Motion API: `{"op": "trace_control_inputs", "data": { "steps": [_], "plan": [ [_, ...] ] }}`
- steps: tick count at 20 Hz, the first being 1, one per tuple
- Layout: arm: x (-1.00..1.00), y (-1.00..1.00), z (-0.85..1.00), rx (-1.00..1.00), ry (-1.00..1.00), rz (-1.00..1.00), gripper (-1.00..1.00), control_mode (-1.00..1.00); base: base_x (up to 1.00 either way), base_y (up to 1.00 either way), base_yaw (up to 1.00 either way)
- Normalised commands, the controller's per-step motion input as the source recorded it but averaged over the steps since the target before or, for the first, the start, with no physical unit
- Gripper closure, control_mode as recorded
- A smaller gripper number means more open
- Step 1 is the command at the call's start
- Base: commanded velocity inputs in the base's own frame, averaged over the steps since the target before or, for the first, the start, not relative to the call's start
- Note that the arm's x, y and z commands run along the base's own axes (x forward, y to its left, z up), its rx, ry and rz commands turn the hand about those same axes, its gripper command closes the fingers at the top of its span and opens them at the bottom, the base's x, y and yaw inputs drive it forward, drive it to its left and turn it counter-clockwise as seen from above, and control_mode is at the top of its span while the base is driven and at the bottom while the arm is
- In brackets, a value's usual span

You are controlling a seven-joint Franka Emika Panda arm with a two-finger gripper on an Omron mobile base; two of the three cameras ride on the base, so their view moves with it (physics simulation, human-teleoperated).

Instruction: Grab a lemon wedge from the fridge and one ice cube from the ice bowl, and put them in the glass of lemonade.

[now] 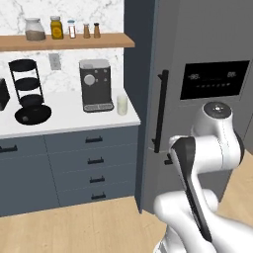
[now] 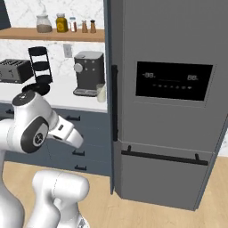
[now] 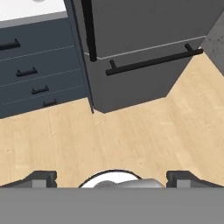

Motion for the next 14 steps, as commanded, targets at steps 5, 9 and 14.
{"op": "trace_control_inputs", "data": {
  "steps": [5,9,14],
  "plan": [
    [0.29,-0.34,0.00,0.00,0.00,0.00,-1.00,-1.00,0.00,0.00,0.00],
    [0.82,-0.41,0.00,0.00,-0.03,0.00,-1.00,-1.00,0.00,0.00,0.00],
    [1.00,-0.09,0.00,0.00,-0.05,0.04,-1.00,-1.00,0.00,0.00,0.00]
  ]
}}
